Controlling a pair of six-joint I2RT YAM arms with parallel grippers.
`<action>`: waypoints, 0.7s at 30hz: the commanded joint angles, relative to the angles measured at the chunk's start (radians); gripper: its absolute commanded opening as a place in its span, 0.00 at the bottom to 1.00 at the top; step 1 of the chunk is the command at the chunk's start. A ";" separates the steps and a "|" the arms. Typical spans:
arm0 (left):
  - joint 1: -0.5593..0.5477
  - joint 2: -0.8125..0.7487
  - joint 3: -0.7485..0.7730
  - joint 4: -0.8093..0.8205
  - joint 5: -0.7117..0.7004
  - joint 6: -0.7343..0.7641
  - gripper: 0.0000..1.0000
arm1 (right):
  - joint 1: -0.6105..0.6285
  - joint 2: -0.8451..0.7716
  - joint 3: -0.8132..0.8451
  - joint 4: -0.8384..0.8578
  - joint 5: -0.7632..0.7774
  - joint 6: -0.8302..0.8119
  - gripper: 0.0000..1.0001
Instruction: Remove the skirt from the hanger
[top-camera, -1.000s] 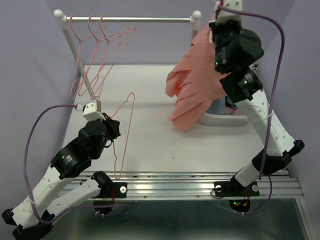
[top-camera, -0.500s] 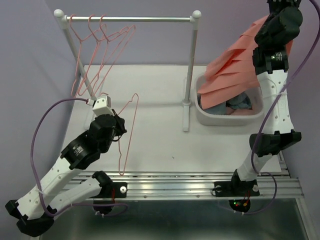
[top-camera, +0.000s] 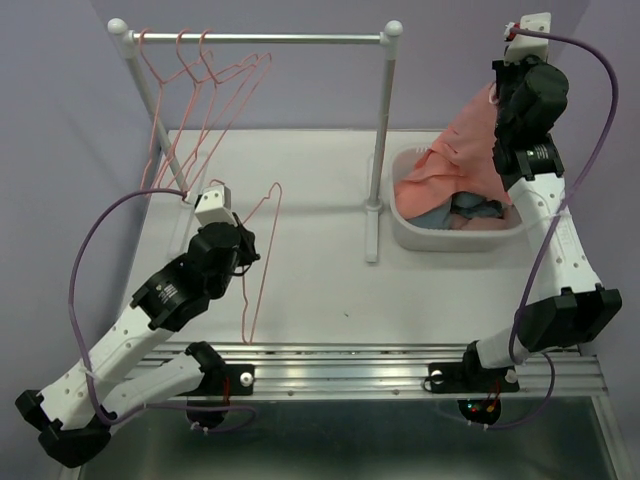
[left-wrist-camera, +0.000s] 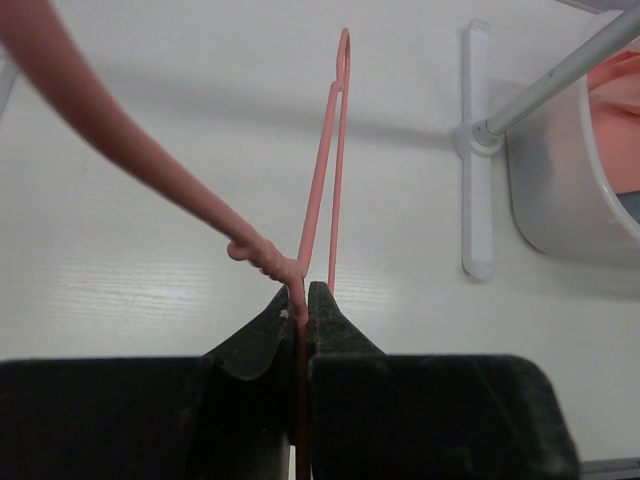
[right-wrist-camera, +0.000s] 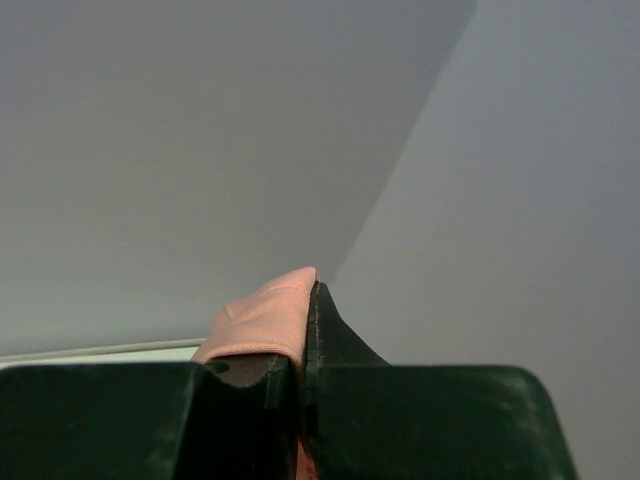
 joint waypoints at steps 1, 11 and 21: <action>-0.003 0.014 0.041 0.064 -0.011 0.024 0.00 | 0.004 -0.039 -0.038 0.019 -0.279 0.240 0.01; -0.002 0.008 0.018 0.074 -0.012 0.021 0.00 | 0.004 -0.172 -0.370 0.105 -0.151 0.484 0.01; -0.003 0.023 0.017 0.084 -0.017 0.023 0.00 | -0.005 -0.036 -0.605 0.105 0.034 0.579 0.01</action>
